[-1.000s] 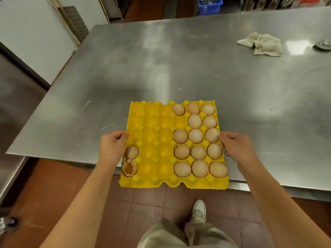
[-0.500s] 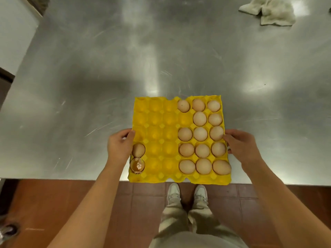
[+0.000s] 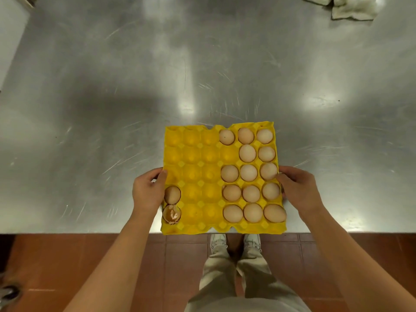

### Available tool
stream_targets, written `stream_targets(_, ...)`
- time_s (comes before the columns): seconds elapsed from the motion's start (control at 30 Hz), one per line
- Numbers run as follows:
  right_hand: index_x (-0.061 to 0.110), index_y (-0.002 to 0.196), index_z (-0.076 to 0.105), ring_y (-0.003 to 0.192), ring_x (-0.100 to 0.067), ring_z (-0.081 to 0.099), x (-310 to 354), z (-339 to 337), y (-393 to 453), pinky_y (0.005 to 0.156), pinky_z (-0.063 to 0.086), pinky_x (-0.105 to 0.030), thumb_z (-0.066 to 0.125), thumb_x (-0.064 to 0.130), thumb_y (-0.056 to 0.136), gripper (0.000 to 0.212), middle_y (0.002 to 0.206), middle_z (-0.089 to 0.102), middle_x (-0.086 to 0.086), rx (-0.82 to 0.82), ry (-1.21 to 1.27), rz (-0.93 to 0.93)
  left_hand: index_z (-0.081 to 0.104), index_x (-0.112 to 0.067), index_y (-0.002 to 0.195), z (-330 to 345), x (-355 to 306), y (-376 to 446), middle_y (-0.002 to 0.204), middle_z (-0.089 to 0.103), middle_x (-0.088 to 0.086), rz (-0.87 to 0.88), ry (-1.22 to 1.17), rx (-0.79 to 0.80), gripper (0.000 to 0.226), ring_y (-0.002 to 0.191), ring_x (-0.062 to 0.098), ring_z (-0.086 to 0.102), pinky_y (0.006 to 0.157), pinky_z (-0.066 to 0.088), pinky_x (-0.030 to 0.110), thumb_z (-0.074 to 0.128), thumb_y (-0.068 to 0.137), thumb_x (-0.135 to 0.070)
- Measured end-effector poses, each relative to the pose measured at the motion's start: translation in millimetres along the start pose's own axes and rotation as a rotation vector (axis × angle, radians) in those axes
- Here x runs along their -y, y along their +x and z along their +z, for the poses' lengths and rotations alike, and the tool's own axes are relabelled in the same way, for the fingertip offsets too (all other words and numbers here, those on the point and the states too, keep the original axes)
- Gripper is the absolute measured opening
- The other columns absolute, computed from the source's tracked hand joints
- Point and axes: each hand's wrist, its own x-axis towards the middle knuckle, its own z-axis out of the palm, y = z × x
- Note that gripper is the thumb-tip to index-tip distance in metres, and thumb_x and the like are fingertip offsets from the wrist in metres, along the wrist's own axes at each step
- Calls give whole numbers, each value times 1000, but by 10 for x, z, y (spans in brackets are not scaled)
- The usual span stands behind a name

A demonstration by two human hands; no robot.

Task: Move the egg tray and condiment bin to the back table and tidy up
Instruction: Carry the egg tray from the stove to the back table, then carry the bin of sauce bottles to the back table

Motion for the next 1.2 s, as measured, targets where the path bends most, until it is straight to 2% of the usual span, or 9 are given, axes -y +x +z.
stream_targets(0.17, 46, 74, 76, 85, -17, 72, -60, 8, 1, 78, 60, -44, 60, 7, 90, 45, 80, 76, 15, 2, -25, -1, 76, -14, 107, 42, 39, -19, 108, 72, 0, -25, 18, -7, 20, 102, 22, 66, 93, 52, 45, 62, 95, -22)
stream_targets(0.5, 33, 88, 74, 90, -22, 71, -114, 25, 15, 79, 59, -42, 58, 5, 91, 32, 88, 76, 6, -25, -41, 8, 77, -15, 102, 114, 31, -57, 86, 66, -11, -53, 38, -14, 18, 89, 22, 65, 84, 54, 42, 61, 96, -22)
stream_targets(0.67, 23, 91, 74, 84, -24, 66, -86, 19, 31, 78, 57, -47, 57, 8, 92, 23, 84, 73, -5, -14, -78, 51, 73, -13, 111, 124, -5, -118, 101, 70, -1, -46, 9, -13, 23, 94, 19, 63, 85, 52, 38, 57, 98, -22)
stream_targets(0.8, 4, 104, 72, 78, -25, 57, -60, 28, -22, 74, 53, -47, 55, 17, 97, 23, 85, 66, -22, -22, -87, 53, 68, -16, 113, 119, -73, -252, 109, 68, 0, -68, -68, -13, 24, 101, 20, 62, 84, 48, 33, 49, 101, -24)
stream_targets(0.9, 13, 111, 70, 87, -20, 60, 45, 16, -120, 74, 50, -37, 51, 26, 100, 25, 91, 67, -6, -20, -23, 30, 61, -15, 126, 107, -201, -343, 127, 62, 5, -110, -127, -37, 34, 114, 21, 58, 87, 43, 31, 45, 102, -32)
stream_targets(0.97, 15, 112, 67, 91, -14, 59, 148, -7, -172, 73, 44, -29, 49, 29, 101, 25, 97, 66, 1, -32, 3, -1, 53, -19, 137, 77, -360, -404, 139, 54, 1, -102, -167, -60, 40, 120, 11, 49, 91, 37, 26, 43, 103, -36)
stream_targets(1.03, 20, 106, 65, 84, 2, 56, 295, -41, -215, 70, 40, -19, 47, 32, 102, 22, 93, 62, 11, -42, 5, -50, 48, -24, 143, 36, -565, -457, 146, 48, -5, -66, -210, -64, 43, 124, 5, 42, 96, 32, 23, 41, 103, -40)
stream_targets(1.13, 37, 100, 60, 78, 25, 51, 590, -129, -303, 69, 33, -6, 45, 38, 102, 15, 88, 57, 32, -14, 68, -81, 46, -28, 144, -15, -950, -547, 147, 45, -12, 8, -275, -46, 46, 129, 3, 39, 98, 29, 19, 39, 102, -46)
stream_targets(1.2, 43, 90, 61, 73, 34, 48, 786, -201, -361, 69, 32, -4, 44, 45, 101, 20, 77, 58, 44, 0, 113, -89, 43, -33, 145, -8, -1237, -602, 142, 42, -21, 55, -306, -23, 47, 126, -3, 36, 90, 26, 7, 37, 102, -51)
